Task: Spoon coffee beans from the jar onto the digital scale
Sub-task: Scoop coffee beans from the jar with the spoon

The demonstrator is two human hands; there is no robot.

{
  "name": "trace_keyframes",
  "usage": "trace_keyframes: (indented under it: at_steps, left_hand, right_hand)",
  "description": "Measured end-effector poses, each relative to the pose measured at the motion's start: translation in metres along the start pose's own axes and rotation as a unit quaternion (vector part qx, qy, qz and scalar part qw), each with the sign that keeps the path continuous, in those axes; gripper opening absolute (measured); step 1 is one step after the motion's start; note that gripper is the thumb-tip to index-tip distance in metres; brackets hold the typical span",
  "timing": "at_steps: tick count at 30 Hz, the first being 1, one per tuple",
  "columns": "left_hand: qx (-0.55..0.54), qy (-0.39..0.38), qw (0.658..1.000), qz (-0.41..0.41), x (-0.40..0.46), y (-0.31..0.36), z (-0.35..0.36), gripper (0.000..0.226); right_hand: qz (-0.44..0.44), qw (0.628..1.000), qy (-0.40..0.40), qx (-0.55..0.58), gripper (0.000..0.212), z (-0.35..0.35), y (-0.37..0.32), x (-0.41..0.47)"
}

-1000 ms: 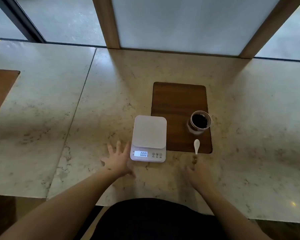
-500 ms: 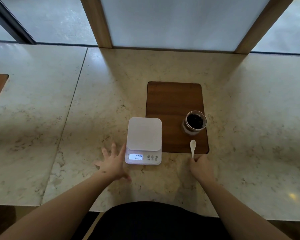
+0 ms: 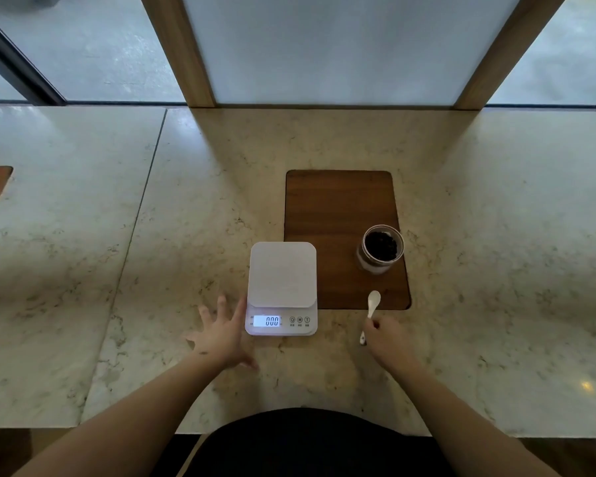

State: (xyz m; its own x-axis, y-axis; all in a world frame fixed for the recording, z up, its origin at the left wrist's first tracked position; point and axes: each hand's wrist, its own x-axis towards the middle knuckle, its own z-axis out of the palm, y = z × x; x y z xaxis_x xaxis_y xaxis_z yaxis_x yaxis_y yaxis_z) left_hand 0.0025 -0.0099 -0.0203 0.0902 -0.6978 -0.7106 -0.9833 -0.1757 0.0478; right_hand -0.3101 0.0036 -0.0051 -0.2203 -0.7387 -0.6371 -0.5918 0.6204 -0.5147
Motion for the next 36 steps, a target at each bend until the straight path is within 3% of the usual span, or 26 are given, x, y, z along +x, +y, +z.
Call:
trace_keyframes:
  at_steps: [3, 7, 10, 17, 20, 24, 36]
  left_hand:
    - [0.002, -0.002, 1.0, -0.004, 0.001, -0.001, 0.001, 0.158]
    - [-0.001, -0.001, 1.0, -0.003, 0.003, -0.001, 0.003, 0.158]
    - [0.002, 0.001, 1.0, -0.005, 0.004, -0.001, 0.003, 0.158]
    - [0.005, 0.003, 1.0, -0.002, 0.003, -0.002, 0.003, 0.156]
    - [0.005, 0.006, 1.0, -0.001, 0.002, -0.001, 0.003, 0.156]
    - [0.006, 0.003, 1.0, 0.0, 0.002, 0.0, 0.001, 0.156]
    - [0.001, -0.002, 1.0, 0.005, -0.002, 0.0, -0.001, 0.153]
  right_hand:
    - [-0.046, 0.996, 0.002, 0.07, 0.035, -0.005, -0.019, -0.007]
    - [-0.143, 0.985, 0.09, 0.016, 0.032, -0.034, -0.043, -0.009]
    - [-0.156, 0.978, 0.136, -0.024, 0.03, -0.065, -0.051, 0.0]
    - [-0.149, 0.929, 0.19, -0.279, 0.028, -0.114, -0.052, 0.026]
    - [-0.16, 0.898, 0.217, -0.347, 0.025, -0.118, -0.057, 0.03]
    - [-0.144, 0.874, 0.198, -0.419, 0.018, -0.118, -0.065, 0.035]
    - [-0.153, 0.949, 0.155, -0.227, 0.046, -0.11, -0.06, 0.051]
